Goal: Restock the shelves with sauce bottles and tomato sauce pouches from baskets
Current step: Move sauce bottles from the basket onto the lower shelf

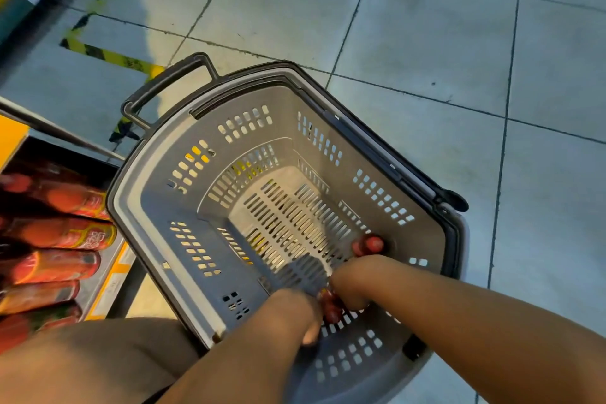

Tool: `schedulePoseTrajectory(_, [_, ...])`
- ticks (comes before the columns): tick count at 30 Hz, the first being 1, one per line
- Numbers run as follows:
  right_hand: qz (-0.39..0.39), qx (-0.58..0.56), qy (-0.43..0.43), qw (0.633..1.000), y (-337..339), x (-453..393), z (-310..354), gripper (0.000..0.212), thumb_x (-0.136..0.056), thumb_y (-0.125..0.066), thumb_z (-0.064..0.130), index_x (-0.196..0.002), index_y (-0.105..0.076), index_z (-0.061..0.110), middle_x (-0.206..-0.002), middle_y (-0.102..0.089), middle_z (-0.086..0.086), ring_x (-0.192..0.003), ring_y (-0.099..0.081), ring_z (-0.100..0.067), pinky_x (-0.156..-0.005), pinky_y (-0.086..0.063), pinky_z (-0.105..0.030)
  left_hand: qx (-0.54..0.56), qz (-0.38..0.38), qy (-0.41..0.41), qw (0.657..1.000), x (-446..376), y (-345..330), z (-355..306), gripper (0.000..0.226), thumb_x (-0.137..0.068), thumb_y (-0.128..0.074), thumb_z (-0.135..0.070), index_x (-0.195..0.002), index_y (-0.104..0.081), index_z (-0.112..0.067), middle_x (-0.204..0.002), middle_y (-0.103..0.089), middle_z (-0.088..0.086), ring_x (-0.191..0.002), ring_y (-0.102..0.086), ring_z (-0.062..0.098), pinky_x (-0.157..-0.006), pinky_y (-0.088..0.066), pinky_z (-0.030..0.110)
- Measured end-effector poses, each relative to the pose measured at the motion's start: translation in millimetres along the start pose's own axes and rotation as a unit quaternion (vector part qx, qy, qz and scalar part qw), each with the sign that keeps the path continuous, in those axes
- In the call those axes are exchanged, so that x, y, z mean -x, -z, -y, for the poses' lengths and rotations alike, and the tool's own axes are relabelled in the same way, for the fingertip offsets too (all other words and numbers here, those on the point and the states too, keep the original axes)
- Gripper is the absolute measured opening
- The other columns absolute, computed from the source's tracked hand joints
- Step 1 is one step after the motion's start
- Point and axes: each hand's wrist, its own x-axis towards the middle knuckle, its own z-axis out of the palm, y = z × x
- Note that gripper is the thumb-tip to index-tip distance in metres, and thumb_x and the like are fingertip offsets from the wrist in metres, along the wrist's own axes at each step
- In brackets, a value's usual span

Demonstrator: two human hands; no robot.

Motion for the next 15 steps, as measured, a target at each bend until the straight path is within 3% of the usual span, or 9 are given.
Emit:
schedulePoseTrajectory(2, [0.0, -0.004, -0.006, 1.0, 0, 0, 0, 0.047, -0.104, -0.049, 0.006, -0.151, -0.042, 0.01, -0.123, -0.054, -0.014, -0.096, -0.041, -0.021, -0.089, -0.032, -0.035, -0.001, 0.002, -0.004, 1.0, 7, 5, -2, 0.054, -0.095, -0.066, -0.01, -0.147, -0.051, -0.005, -0.146, -0.054, 0.018, -0.129, -0.056, 0.037, -0.107, -0.049, 0.053])
schedulePoseTrajectory(5, [0.011, -0.004, -0.029, 0.999, -4, -5, 2, 0.044, -0.104, -0.048, 0.009, -0.148, -0.047, 0.009, -0.132, -0.055, -0.016, -0.095, -0.045, -0.023, -0.086, -0.036, -0.037, 0.003, -0.033, -0.022, 0.999, 23, 9, -5, 0.06, -0.097, -0.062, 0.001, -0.152, -0.042, -0.008, -0.149, -0.048, 0.019, -0.135, -0.051, 0.038, -0.107, -0.045, 0.048])
schedulePoseTrajectory(10, [0.018, 0.013, -0.064, 0.998, -13, -19, -2, 0.061, -0.099, -0.055, 0.007, -0.156, -0.036, 0.015, -0.14, -0.051, -0.015, -0.095, -0.047, -0.025, -0.085, -0.042, -0.039, -0.026, -0.06, -0.027, 0.998, 27, 7, 4, 0.063, -0.094, -0.065, 0.0, -0.151, -0.042, -0.013, -0.143, -0.055, 0.016, -0.129, -0.055, 0.036, -0.102, -0.05, 0.05])
schedulePoseTrajectory(15, [0.009, 0.015, -0.058, 0.998, -18, -26, -5, 0.057, -0.097, -0.059, 0.004, -0.151, -0.043, 0.013, -0.142, -0.051, -0.015, -0.122, -0.054, -0.034, -0.102, -0.044, -0.044, -0.003, -0.105, -0.03, 0.994, 32, 5, 8, 0.057, -0.093, -0.067, -0.002, -0.146, -0.047, -0.013, -0.138, -0.06, 0.015, -0.125, -0.059, 0.035, -0.098, -0.051, 0.048])
